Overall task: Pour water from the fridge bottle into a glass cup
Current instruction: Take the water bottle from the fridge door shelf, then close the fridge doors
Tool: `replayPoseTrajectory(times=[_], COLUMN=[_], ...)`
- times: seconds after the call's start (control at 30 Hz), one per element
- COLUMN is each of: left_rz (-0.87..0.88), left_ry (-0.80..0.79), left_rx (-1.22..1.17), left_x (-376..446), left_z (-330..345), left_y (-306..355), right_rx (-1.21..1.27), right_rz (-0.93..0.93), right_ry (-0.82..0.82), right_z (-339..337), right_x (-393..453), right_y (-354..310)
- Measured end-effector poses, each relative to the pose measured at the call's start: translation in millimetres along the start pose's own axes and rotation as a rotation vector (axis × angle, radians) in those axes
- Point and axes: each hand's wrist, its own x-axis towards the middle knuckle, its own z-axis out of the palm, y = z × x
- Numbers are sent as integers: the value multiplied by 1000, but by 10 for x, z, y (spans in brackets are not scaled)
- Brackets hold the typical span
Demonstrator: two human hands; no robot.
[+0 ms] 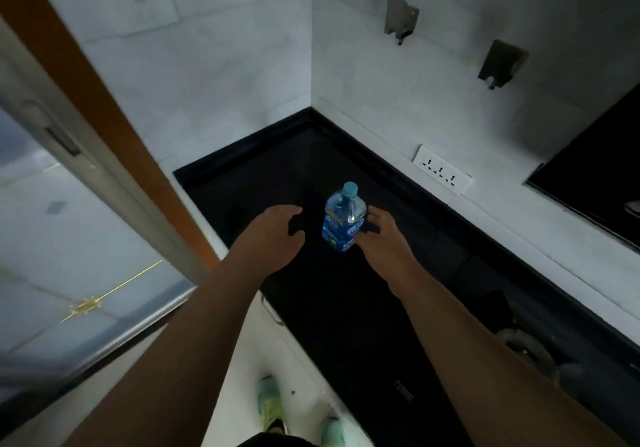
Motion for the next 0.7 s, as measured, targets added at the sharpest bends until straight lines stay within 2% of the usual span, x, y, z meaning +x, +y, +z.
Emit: replayPoseTrajectory(times=[0.1, 0.3, 0.47, 0.7], left_rz=[-77, -79, -164, -192], left_ry=[63, 136, 320, 602], left_rx=[154, 318, 420, 394], left_x=[-492, -1683, -2692, -3983], left_z=[26, 68, -122, -421], left_y=[-129, -276, -262, -126], right_rx=[-78, -204, -197, -83], right_rz=[-63, -218, -404, -630], right_ry=[-81, -402, -638, -789], right_z=[147, 766, 1179, 1572], right_x=[-169, -694, -1337, -2429], right_y=[-48, -115, -418, -951])
